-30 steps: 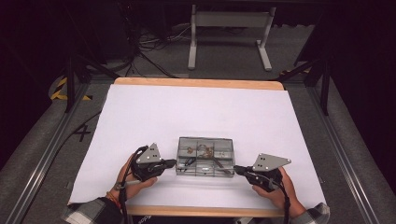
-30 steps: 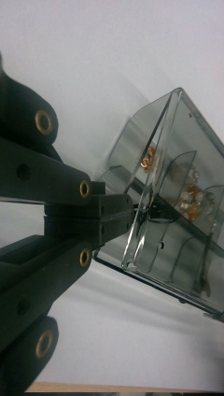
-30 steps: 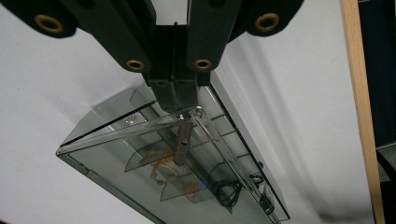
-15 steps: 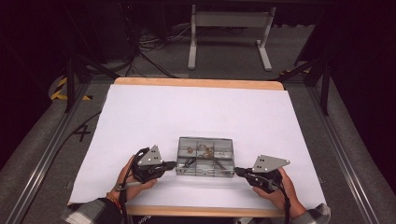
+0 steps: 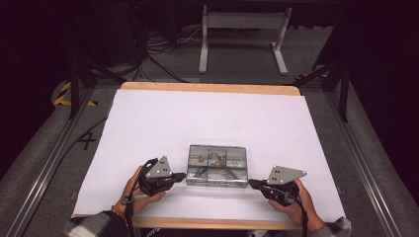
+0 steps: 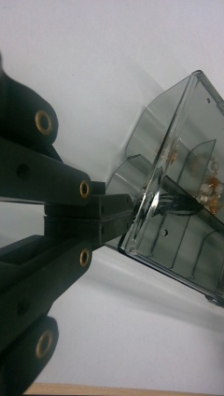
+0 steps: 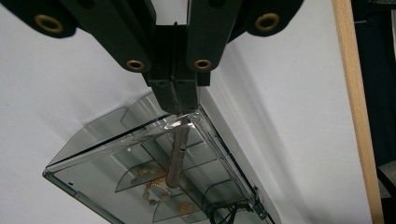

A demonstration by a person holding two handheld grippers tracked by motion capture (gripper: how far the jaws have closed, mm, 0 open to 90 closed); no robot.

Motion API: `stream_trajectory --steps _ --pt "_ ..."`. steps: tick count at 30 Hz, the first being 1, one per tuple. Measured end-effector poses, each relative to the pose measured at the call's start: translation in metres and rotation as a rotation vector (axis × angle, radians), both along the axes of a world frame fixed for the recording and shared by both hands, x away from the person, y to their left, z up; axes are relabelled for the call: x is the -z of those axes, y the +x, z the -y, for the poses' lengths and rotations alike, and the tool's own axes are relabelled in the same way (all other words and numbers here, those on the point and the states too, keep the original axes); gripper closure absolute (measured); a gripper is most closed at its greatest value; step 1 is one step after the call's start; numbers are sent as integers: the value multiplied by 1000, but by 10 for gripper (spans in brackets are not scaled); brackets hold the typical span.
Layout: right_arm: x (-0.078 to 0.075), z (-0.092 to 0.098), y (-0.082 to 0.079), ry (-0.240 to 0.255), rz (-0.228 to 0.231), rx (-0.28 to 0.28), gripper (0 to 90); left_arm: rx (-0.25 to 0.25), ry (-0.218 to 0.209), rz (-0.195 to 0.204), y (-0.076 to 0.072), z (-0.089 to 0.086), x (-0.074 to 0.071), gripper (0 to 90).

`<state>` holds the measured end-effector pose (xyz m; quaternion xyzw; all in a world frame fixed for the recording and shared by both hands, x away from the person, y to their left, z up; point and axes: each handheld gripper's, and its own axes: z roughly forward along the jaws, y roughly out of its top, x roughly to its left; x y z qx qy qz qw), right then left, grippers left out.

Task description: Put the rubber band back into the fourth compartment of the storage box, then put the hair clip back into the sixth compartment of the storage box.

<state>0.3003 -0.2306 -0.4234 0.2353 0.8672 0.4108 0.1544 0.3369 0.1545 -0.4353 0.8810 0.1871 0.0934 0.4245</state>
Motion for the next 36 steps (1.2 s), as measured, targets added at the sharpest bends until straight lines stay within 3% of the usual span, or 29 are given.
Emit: stream_trajectory --steps 16,28,36 --pt "4 3 -3 -24 -18 -10 900 23 17 -25 -1 -3 15 900" --pt "3 3 -2 -32 15 17 900 4 46 23 0 -3 15 884" --pt "-16 23 -5 25 96 90 863 -33 -29 82 -2 -18 1 850"
